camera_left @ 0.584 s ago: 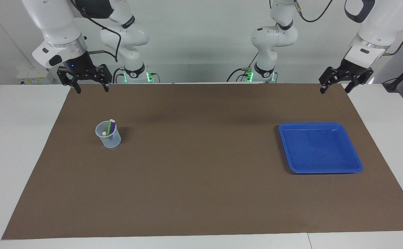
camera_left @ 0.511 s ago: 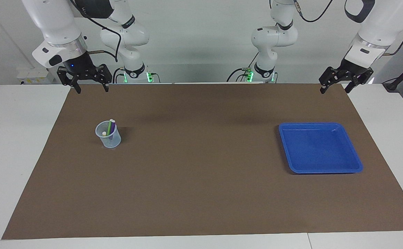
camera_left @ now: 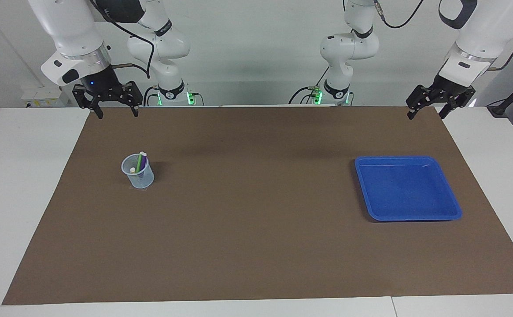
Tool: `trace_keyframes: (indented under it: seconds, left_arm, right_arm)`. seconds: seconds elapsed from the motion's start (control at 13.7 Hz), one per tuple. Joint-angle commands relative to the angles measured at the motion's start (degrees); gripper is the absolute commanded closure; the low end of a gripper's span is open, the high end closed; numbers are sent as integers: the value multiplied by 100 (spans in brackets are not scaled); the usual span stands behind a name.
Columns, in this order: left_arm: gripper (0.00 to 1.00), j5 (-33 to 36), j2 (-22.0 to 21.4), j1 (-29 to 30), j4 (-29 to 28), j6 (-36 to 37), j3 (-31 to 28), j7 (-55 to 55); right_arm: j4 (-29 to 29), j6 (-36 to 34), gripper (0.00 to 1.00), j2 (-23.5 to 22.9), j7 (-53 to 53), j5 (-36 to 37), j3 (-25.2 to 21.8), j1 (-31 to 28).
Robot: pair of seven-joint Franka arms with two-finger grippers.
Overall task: Right arm passes pens to left for tray arrangement
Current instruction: 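Grasp the yellow pen in the white cup with the right gripper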
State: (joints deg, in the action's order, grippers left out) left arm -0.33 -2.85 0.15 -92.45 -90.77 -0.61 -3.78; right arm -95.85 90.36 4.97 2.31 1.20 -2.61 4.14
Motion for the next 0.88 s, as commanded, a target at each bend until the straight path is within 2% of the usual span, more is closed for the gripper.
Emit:
trace_keyframes:
  seconds: [0.0, 0.22, 0.37, 0.8]
  left_arm:
    - [0, -55, -84, -15, -27, 59, -18, 26]
    - [0, -55, -93, -15, -45, 68, -18, 35]
    - [0, -55, -110, -32, -62, 77, -18, 35]
    - [0, -55, -128, -32, -71, 77, -18, 26]
  right_arm:
    - [-21, -88, 0, 92, -64, -103, -82, 17]
    - [-135, -89, 0, 162, 276, -94, -179, -44]
    - [-450, 357, 0, 188, 989, -85, -196, -80]
    - [-1592, 1394, 0, 197, 1052, -94, -196, -238]
